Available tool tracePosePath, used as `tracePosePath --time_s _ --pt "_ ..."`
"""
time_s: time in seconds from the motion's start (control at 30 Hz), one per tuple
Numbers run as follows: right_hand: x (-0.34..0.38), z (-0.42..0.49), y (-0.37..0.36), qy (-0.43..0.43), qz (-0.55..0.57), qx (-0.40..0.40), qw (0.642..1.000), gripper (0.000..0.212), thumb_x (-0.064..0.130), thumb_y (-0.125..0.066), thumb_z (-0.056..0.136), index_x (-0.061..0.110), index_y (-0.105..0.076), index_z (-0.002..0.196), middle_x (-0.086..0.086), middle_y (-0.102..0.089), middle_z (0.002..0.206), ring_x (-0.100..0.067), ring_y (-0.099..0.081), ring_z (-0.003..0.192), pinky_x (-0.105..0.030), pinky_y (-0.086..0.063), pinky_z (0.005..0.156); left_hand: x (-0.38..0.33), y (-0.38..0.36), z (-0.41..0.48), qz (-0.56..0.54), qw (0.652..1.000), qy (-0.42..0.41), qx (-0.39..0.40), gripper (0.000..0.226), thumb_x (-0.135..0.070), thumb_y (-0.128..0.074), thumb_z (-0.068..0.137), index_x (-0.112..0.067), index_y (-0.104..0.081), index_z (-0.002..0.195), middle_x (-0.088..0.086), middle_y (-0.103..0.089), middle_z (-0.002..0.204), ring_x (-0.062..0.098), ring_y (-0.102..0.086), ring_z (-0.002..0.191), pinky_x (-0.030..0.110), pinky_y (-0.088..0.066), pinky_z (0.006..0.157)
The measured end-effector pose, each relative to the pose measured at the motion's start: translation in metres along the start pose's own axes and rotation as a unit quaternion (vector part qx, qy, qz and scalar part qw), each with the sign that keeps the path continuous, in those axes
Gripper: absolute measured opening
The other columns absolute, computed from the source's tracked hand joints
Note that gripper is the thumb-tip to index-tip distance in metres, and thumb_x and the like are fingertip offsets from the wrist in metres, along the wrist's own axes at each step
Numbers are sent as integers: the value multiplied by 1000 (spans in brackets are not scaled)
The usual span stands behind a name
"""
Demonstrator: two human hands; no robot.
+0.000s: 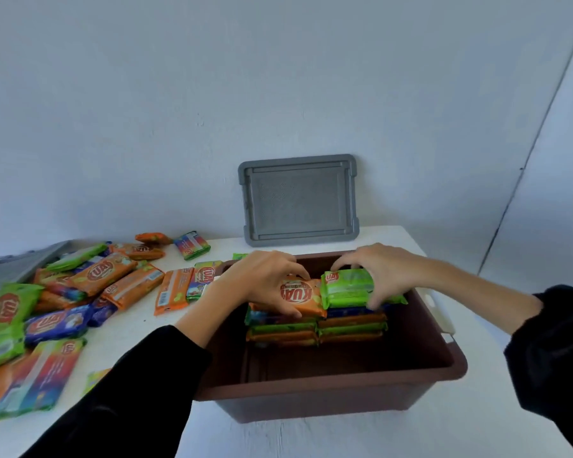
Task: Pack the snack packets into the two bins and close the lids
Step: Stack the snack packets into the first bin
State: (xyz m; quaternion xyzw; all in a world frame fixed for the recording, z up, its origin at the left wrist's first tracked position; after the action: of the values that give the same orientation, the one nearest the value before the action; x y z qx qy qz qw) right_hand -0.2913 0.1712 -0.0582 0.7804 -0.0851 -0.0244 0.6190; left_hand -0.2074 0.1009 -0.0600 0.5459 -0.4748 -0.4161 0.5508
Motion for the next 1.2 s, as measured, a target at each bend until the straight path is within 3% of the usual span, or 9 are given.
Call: tracePosePath --time_s 0.2,0.3,0.47,0.6,0.7,0.9,1.07,1.2 --pt "4 6 -7 4 -31 -27 999 83 28 -78 67 35 -35 138 -2 -47 122 -20 -46 114 -28 -37 76 -5 4 -6 76 997 -10 -14 74 -71 -56 71 -31 -47 133 -6 -54 119 11 -52 105 21 -35 71" --pt "5 2 -10 2 -33 -36 999 82 28 -75 71 35 -32 140 -2 -42 121 -20 -41 116 -32 -40 82 -8 8 -8 89 995 -21 -31 69 -69 -55 73 -30 -52 129 -5 -54 118 11 -51 107 22 -35 70" --pt "12 -2 -11 30 -26 -60 997 73 21 -72 76 39 -37 138 0 -38 119 -15 -41 100 -26 -32 71 -6 3 -6 64 998 -17 -13 68 -65 -59 74 -31 -48 132 -6 -56 123 12 -53 107 25 -41 79" --pt "13 6 -13 53 -30 -51 997 71 21 -70 78 36 -37 139 -1 -44 122 -19 -45 112 -28 -38 84 -3 0 -3 38 999 -11 0 66 -62 -63 72 -29 -54 128 -4 -57 120 13 -54 106 26 -41 81" --pt "14 10 -15 57 -44 -39 997 77 35 -73 75 34 -35 141 -3 -42 121 -20 -43 114 -29 -38 90 -2 -2 -2 28 1000 -13 3 66 -61 -64 72 -27 -54 128 -4 -56 121 12 -52 107 26 -42 83" --pt "15 14 -12 48 -45 -78 995 71 34 -74 74 35 -41 137 1 -42 106 -18 -46 108 -28 -38 77 -5 -5 -1 43 999 -25 -11 65 -59 -66 72 -22 -53 124 -1 -53 118 15 -50 107 27 -43 80" --pt "18 19 3 54 -6 -61 997 64 42 -73 73 31 -51 131 0 -57 118 -17 -54 106 -30 -45 83 -3 2 -1 10 1000 -21 -21 62 -60 -67 70 -23 -58 118 -5 -59 111 9 -53 95 19 -36 70" --pt "28 28 33 63 71 -90 991 49 35 -70 79 24 -58 125 1 -65 107 -12 -59 84 -33 -52 81 10 28 -2 -106 992 -5 -70 42 -48 -66 79 -19 -66 109 -3 -68 100 5 -61 79 26 -52 71"
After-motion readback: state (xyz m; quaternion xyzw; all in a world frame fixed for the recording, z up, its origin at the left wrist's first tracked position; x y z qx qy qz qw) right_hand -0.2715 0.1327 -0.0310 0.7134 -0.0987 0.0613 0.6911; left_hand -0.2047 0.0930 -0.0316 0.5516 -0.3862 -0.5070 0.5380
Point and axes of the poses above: each hand's wrist, its own z-axis towards the middle knuckle, its own y-axis out of the back of the hand, x = y × z, the point moved 10 cm from there along z, towards the middle knuckle
